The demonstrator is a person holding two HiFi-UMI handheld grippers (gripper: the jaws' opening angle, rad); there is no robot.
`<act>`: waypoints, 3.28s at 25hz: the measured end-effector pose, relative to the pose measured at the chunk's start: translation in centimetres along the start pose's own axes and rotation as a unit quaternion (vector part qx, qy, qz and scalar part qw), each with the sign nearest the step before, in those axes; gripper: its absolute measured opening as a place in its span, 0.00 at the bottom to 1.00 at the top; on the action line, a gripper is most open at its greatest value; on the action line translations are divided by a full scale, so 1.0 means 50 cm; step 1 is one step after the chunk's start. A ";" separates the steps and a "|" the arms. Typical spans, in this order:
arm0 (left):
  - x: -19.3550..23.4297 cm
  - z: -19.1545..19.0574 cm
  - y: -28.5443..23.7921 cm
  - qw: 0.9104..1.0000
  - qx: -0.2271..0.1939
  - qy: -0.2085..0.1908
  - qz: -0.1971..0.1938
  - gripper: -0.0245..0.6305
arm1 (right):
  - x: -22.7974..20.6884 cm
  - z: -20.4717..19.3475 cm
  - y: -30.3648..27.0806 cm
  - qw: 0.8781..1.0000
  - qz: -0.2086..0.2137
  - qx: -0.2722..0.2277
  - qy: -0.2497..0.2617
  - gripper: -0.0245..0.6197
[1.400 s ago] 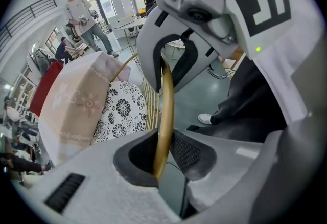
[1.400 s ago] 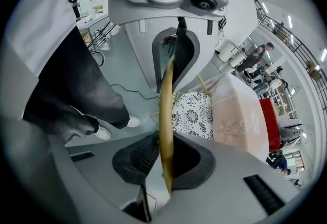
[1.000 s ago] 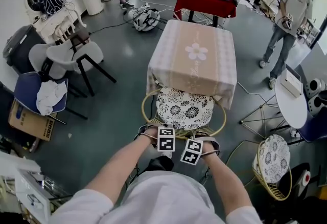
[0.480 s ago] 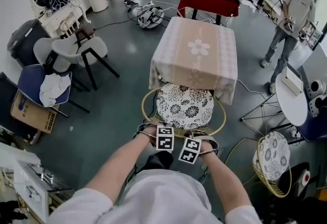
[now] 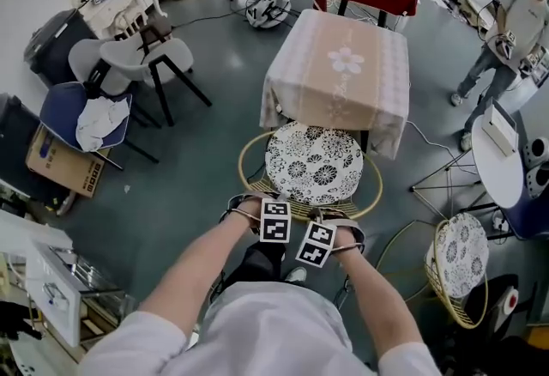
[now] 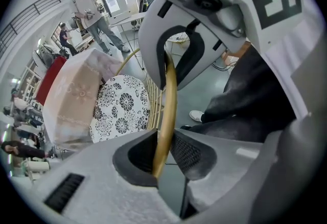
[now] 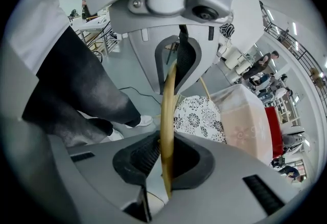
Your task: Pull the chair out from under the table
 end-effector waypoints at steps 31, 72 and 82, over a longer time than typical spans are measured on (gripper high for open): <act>-0.247 -0.068 0.006 0.998 -0.016 -0.062 -0.003 0.15 | 0.228 0.097 0.090 0.999 -0.003 0.029 -0.040 0.10; -0.309 -0.038 0.115 0.950 -0.265 0.166 -0.015 0.22 | 0.240 0.141 0.194 0.932 -0.064 -0.024 -0.356 0.20; -0.252 -0.004 0.254 0.853 -0.426 0.298 0.044 0.22 | 0.152 0.153 0.279 0.840 -0.130 -0.102 -0.518 0.10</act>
Point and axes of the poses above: the fingertips, and each gripper's own axes: y backward along the fingers, x to its left, z out of its top, the point moved 3 cm from there along y, backward along the fingers, and after that the axes turned 9 degrees about -z, right-handed, at the moved point
